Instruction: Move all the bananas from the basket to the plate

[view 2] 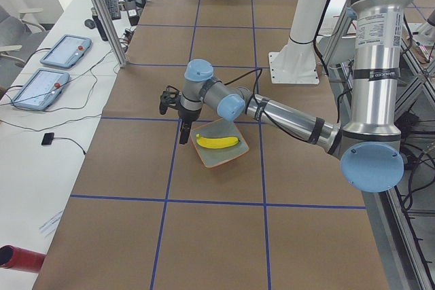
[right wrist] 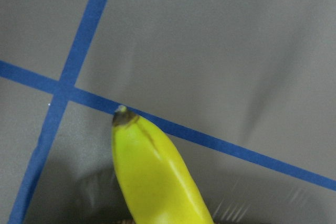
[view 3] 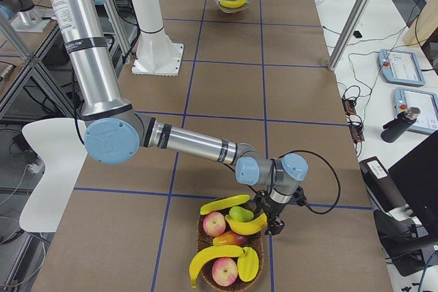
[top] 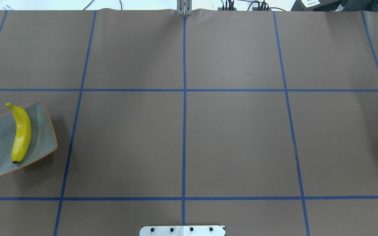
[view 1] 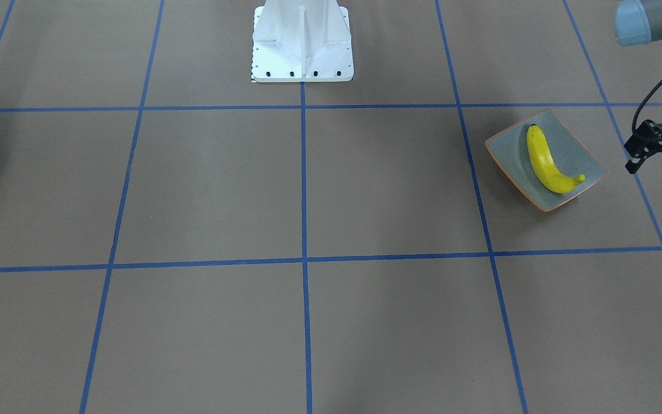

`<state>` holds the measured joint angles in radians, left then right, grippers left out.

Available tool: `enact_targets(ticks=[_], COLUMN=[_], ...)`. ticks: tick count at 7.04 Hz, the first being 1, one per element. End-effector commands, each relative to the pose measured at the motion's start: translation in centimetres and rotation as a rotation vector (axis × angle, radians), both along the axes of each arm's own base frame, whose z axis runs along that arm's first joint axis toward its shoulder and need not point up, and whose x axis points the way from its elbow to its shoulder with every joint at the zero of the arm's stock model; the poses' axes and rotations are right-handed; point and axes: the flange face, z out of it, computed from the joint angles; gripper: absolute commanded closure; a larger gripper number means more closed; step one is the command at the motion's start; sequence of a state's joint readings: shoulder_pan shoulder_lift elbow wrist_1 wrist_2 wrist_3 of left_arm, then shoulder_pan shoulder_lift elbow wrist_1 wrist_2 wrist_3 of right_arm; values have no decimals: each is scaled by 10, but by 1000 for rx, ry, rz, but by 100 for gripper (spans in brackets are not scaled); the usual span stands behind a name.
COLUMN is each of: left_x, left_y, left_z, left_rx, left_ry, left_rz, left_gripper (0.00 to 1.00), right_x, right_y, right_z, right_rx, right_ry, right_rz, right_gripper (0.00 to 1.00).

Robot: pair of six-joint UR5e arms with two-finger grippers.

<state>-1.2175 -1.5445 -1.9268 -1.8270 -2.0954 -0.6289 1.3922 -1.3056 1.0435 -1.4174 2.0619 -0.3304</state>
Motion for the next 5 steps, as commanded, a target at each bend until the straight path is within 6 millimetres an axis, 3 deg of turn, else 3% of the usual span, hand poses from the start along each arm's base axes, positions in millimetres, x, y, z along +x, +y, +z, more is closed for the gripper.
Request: enact_targets(ticks=[1, 3, 5], left_x=[0, 0, -1], left_y=[0, 0, 1], left_z=[0, 0, -2], left_rx=[0, 0, 0], left_ry=[0, 0, 2], left_rz=[0, 0, -4], left_gripper=[0, 0, 0], right_x=[2, 3, 36], right_y=[0, -2, -5], right_z=[1, -4, -16], right_rx=[27, 39, 43], right_ry=[-15, -16, -24], right_rz=[-53, -56, -5], right_gripper=[100, 100, 100])
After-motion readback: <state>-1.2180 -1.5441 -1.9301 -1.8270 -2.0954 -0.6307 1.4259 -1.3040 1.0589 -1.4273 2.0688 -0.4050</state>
